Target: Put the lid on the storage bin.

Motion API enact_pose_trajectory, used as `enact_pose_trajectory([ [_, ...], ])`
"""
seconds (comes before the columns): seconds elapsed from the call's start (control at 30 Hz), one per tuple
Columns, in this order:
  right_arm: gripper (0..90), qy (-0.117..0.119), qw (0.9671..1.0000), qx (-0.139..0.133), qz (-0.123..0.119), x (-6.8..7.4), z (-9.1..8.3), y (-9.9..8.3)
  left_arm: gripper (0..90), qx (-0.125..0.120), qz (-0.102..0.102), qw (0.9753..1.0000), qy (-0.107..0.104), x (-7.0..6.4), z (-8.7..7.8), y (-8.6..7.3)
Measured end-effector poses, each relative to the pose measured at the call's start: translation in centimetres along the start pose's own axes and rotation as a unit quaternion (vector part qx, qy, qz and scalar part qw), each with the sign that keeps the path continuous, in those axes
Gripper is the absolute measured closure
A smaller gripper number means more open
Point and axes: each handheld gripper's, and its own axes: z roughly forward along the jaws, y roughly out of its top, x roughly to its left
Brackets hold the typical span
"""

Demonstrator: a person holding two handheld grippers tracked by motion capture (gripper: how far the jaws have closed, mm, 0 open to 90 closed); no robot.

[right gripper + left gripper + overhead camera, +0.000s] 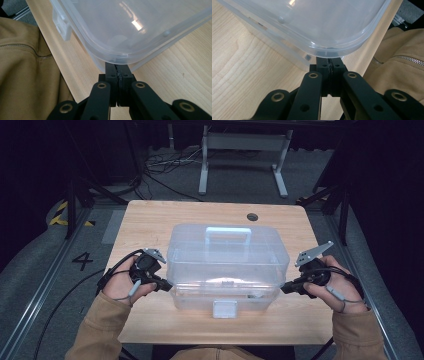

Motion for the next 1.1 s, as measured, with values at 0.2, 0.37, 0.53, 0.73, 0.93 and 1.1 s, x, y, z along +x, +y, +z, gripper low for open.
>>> enact_pose_trajectory([
  [0.2,89.3,0.003,0.9999,0.015,0.000,0.0,0.4,0.0,88.8,0.017,0.003,0.9999,0.000,0.0,0.4,0.0],
  [0.37,89.3,0.004,0.9997,0.024,-0.001,0.0,0.6,0.0,88.7,0.027,0.004,0.9996,-0.001,0.0,0.6,0.0],
  [0.53,89.4,0.005,0.9994,0.034,-0.003,0.0,0.9,0.0,89.2,0.033,0.005,0.9994,-0.002,0.1,0.7,0.0],
  [0.73,89.4,0.004,0.9992,0.041,-0.004,0.0,1.1,0.0,89.4,0.042,0.005,0.9991,-0.003,0.1,0.9,0.0],
  [0.93,89.4,0.004,0.9987,0.051,-0.007,0.0,1.4,0.1,89.5,0.049,0.006,0.9988,-0.005,0.2,1.2,0.0],
  [1.1,89.4,0.005,0.9984,0.056,-0.008,0.0,1.6,0.0,89.5,0.055,0.007,0.9985,-0.005,0.2,1.3,0.0],
])
